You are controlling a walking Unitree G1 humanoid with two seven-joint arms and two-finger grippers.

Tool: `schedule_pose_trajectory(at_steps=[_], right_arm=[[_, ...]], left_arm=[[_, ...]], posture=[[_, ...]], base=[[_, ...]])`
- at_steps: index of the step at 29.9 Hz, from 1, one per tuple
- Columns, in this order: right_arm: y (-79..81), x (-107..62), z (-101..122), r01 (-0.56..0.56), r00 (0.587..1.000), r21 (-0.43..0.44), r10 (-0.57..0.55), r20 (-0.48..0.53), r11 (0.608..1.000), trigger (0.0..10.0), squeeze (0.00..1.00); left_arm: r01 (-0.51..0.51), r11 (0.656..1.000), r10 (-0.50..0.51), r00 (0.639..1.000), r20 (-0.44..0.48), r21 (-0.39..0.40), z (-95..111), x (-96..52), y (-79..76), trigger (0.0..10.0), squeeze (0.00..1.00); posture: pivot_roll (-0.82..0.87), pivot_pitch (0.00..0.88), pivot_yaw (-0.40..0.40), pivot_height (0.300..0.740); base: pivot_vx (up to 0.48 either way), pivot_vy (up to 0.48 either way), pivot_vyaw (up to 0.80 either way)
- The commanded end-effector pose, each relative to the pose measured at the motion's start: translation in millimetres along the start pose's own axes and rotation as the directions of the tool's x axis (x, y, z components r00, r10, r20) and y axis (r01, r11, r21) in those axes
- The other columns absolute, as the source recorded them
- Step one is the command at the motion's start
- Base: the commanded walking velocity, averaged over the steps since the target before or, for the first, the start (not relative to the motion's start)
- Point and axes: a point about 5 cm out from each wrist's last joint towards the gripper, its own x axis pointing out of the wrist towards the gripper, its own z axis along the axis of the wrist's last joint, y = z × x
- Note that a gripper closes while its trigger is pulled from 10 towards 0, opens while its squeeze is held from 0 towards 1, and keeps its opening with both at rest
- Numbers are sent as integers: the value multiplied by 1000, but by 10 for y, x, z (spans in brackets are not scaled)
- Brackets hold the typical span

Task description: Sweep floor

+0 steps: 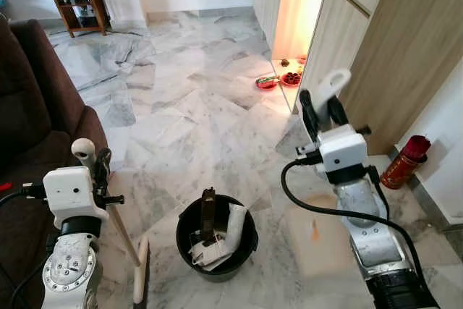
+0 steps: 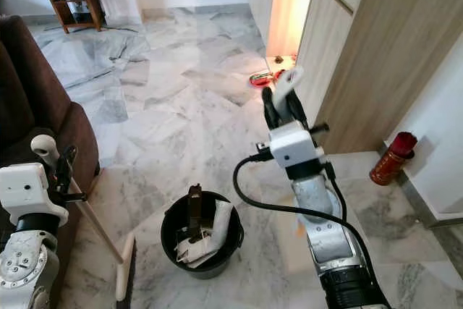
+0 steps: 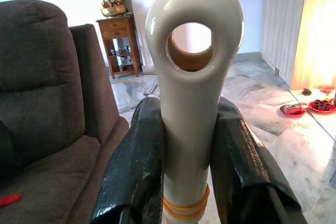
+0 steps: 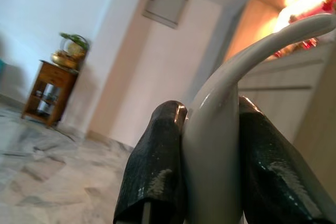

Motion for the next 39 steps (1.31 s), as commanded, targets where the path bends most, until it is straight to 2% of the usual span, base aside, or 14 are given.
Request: schedule_pose_trajectory(at_steps=[1, 7, 10, 12, 17, 39], right_arm=[[-126, 27, 15, 52, 998, -16, -51, 21, 999, 10000, 0], [-108, -13, -87, 72, 997, 3, -72, -23, 997, 10000, 0], [-87, -42, -171, 114, 991, 74, -108, -84, 991, 10000, 0], [-119, -56, -204, 141, 985, 94, -130, -111, 986, 10000, 0], [-156, -28, -167, 144, 987, 89, -136, -89, 986, 10000, 0], [-128, 34, -134, 136, 990, 111, -130, -61, 984, 10000, 0]], left_arm=[[5, 1000, -5, 999, 52, 0, 128, 1, 20, 10000, 0], [-18, 1000, 19, 999, 40, -13, 86, -29, 35, 10000, 0], [-35, 999, 35, 999, 36, -23, 65, -47, 27, 10000, 0], [2, 1000, -1, 999, 33, -24, 61, -66, -49, 10000, 0], [7, 1000, -6, 999, 36, -29, 66, -45, -62, 10000, 0], [31, 999, -30, 998, 55, -16, 80, -29, -57, 10000, 0]], posture=[[78, 114, 26, 740], [70, 120, 21, 740], [50, 113, 22, 740], [52, 101, 25, 740], [39, 92, 29, 740], [46, 32, 40, 740]], base=[[0, 0, 0], [0, 0, 0], [0, 0, 0], [0, 0, 0], [0, 0, 0], [-11, 0, 0]])
